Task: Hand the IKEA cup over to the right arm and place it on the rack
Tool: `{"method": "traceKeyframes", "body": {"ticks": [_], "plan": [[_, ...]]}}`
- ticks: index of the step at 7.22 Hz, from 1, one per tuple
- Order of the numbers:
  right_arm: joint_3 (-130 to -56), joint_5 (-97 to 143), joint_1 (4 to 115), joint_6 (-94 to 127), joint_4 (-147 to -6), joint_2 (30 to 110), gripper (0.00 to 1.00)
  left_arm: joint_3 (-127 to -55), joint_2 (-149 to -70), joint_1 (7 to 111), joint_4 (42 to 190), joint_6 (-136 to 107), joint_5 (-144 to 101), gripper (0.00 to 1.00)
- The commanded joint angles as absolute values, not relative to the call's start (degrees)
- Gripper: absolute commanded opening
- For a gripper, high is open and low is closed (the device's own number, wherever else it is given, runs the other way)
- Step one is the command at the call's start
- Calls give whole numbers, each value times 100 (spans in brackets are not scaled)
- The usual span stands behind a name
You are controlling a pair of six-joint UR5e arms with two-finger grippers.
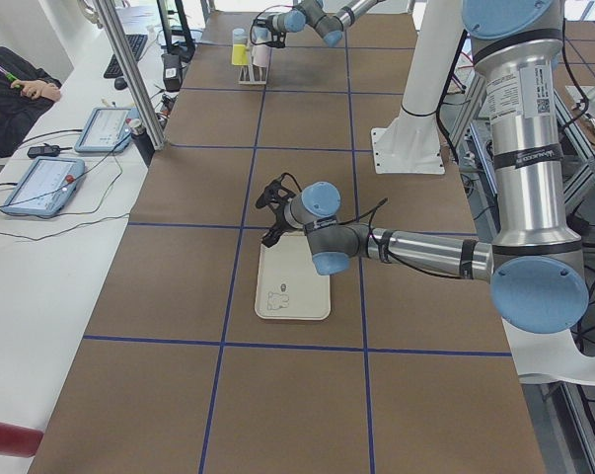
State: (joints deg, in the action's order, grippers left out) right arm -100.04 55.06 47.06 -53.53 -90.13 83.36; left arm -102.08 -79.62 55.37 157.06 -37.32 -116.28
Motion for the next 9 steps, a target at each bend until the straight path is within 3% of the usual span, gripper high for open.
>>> {"method": "traceKeyframes", "body": {"ticks": [1,2,5,7,9], "plan": [[-9993,5493,4702,-5309,-8843,8332,89,-10204,-7963,5537,15706,-3727,-11628,100],[-9984,5484,4693,-5317,-8755,8332,98,-10204,-7972,5528,15706,-3735,-11628,100],[-10080,5484,4693,-5273,-8754,8332,99,-10213,-7972,5537,15706,-3735,-11637,100],[-10545,5694,4816,-5291,-8771,8341,99,-10204,-7963,5537,15706,-3735,-11637,100],[-10748,7277,5856,-5256,-8763,8341,99,-10213,-7963,5537,15706,-3735,-11637,100]]}}
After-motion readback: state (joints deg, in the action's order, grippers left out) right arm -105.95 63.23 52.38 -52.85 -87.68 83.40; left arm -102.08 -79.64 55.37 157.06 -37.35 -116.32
